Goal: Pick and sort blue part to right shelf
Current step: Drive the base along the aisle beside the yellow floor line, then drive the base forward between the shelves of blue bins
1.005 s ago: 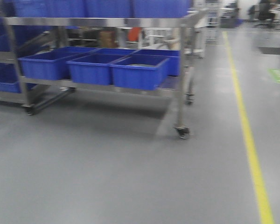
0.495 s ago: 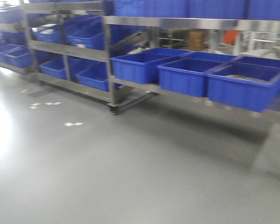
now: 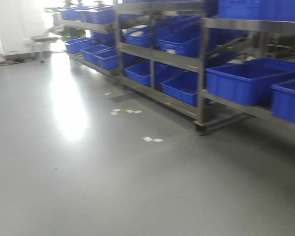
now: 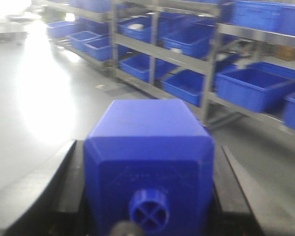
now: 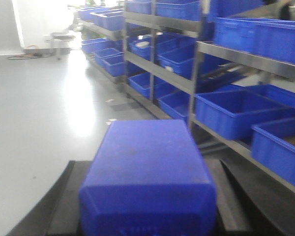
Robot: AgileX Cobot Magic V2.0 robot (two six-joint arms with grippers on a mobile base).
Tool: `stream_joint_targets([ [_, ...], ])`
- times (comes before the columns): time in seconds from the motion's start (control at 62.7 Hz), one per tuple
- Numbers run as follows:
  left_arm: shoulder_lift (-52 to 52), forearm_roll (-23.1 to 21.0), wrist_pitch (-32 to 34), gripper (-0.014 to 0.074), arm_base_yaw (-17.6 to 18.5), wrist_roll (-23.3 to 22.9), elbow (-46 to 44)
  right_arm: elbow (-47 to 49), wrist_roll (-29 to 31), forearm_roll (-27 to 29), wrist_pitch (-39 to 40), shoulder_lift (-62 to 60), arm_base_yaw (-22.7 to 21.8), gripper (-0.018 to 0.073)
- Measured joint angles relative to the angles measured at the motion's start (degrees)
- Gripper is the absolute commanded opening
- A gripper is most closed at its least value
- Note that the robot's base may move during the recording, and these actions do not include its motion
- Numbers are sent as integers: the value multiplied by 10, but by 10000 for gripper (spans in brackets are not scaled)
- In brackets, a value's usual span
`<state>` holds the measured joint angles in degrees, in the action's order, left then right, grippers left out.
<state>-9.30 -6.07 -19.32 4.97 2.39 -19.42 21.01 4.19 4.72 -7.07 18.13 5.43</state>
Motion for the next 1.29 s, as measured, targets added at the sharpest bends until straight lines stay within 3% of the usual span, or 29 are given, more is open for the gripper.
stream_joint_targets([
  [1.293, 0, 0, 0, 314, 0, 0, 0, 0, 0, 0, 0, 0, 0, 394],
])
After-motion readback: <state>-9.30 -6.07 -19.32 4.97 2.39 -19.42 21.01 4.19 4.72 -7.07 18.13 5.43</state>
